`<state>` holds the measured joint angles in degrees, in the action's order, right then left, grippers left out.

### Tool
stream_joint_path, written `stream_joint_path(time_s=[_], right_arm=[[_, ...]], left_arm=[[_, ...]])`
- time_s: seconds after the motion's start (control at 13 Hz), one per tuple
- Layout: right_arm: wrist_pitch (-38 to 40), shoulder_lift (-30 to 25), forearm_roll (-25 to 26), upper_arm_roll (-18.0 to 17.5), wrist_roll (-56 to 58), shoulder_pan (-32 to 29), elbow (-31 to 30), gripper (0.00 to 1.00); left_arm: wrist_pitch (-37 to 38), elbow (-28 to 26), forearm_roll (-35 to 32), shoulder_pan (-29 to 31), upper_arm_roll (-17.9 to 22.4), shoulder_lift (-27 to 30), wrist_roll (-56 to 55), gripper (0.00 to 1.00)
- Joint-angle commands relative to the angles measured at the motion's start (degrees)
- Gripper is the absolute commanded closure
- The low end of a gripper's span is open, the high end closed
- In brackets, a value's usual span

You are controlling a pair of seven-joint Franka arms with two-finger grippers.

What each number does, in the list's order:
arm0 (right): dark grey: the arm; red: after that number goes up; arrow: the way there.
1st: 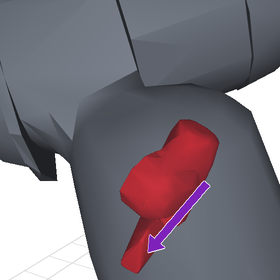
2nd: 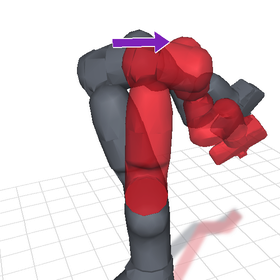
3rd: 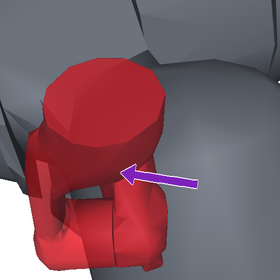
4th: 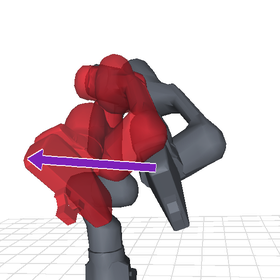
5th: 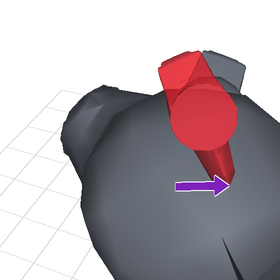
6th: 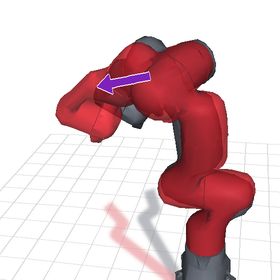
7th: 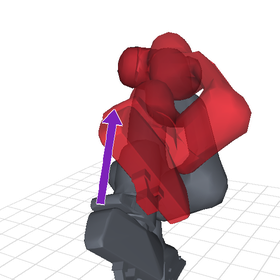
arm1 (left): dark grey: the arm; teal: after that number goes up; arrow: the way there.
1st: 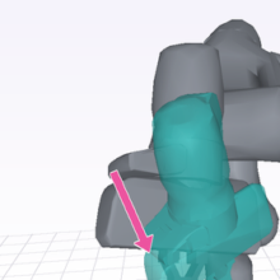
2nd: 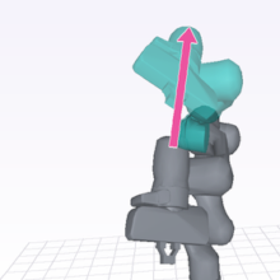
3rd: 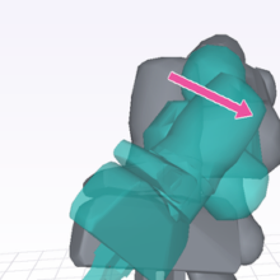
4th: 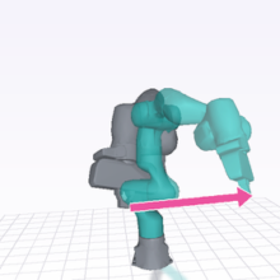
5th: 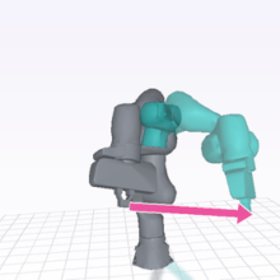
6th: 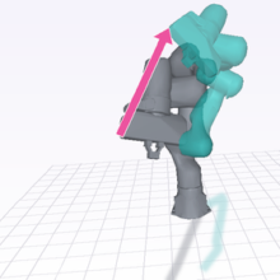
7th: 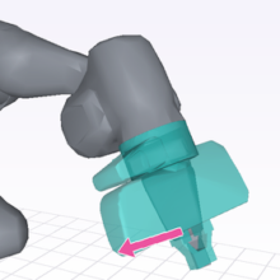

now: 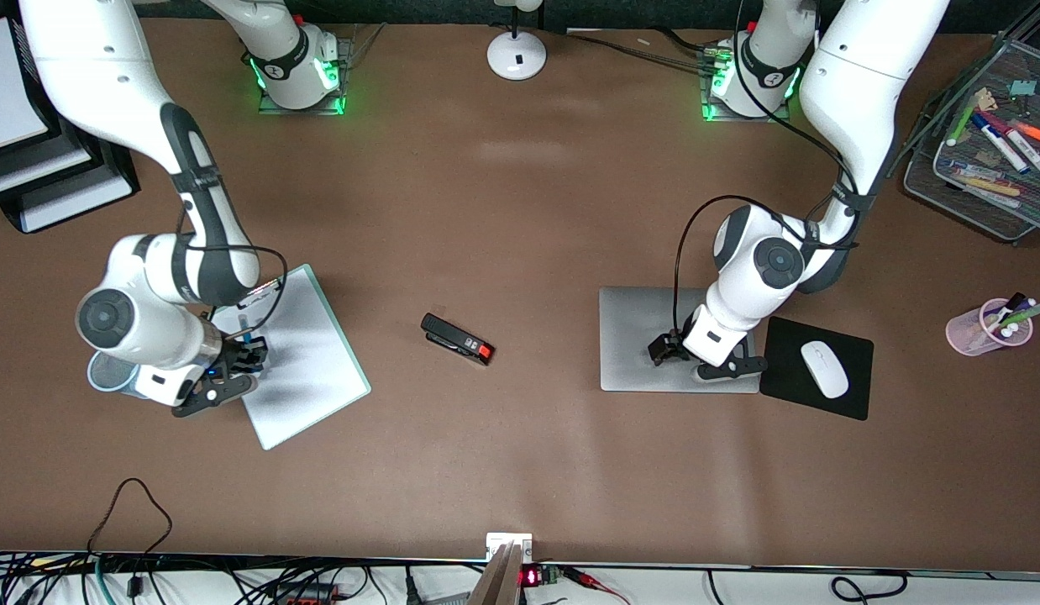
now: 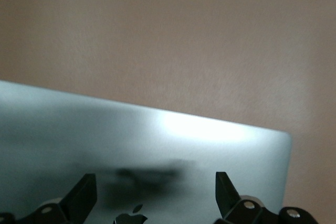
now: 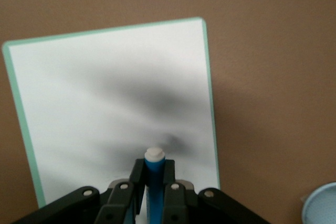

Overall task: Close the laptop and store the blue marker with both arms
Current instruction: 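Press the laptop lid shut with the left gripper while the right gripper grasps the marker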

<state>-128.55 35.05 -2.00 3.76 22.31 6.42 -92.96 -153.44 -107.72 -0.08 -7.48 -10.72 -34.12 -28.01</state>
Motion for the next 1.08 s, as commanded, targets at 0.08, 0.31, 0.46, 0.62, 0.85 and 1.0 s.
stream_joint_path(time_s=[0.08,0.31,0.46,0.62,0.85,1.0], right_arm=[[1.5,-5.7,-0.9,0.3,3.2,-1.1,-0.8,0.92],[1.5,-6.8,-0.9,0.3,12.5,-4.2,-0.3,0.92],[1.4,-6.9,-0.8,0.4,18.1,-6.3,0.1,0.92],[1.2,-6.9,-0.8,0.4,25.0,-8.3,1.1,0.92],[1.4,-7.2,-1.1,0.0,28.6,-10.1,2.2,0.92],[1.4,-9.8,-5.3,0.0,34.9,-10.5,2.2,0.92]], left_arm=[[2.2,0.3,-0.4,1.2,0.2,3.0,0.1,0.0],[6.6,2.2,-0.4,1.9,0.2,4.4,0.7,0.0],[9.2,2.9,-0.4,2.8,0.1,6.2,1.5,0.0],[14.1,4.9,-0.4,3.2,0.1,7.7,2.6,0.0],[17.8,5.0,-0.4,3.3,0.1,10.6,5.2,0.0],[21.0,5.1,-0.4,4.2,0.1,12.9,7.4,0.0]])
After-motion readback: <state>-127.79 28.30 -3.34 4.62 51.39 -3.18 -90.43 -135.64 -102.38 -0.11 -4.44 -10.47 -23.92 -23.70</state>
